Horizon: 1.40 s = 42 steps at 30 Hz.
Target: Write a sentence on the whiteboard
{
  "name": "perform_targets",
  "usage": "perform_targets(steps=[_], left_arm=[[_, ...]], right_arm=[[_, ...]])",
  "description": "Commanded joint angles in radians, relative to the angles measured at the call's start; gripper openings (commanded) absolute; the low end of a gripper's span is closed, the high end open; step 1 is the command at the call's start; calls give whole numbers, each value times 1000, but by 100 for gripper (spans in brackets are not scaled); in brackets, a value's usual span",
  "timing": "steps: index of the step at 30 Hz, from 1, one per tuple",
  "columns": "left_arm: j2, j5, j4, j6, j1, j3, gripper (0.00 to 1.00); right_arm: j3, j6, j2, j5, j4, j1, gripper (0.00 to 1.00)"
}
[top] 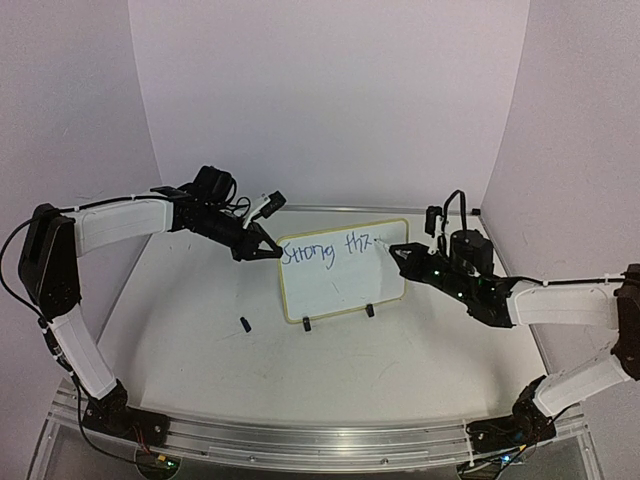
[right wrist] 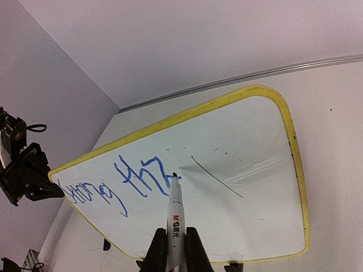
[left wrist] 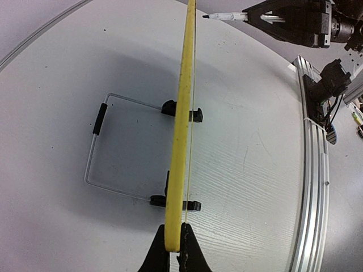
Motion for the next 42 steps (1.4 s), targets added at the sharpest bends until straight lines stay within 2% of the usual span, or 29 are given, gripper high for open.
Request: perform_targets(steps=[1,17,29,42], left_arm=[[12,-82,-79,47,-13,6,0],[12,-82,-79,47,-13,6,0],[10,-83,-80,48,-15,6,0],[13,-83,-80,48,-15,8,0]], right_arm=[[-3,2,-26,21,36,-2,0],[41,-15,37,42,36,-2,0],[44,-26,71,-29,2,-2,0],[25,-19,19,73,-55,-2,0]])
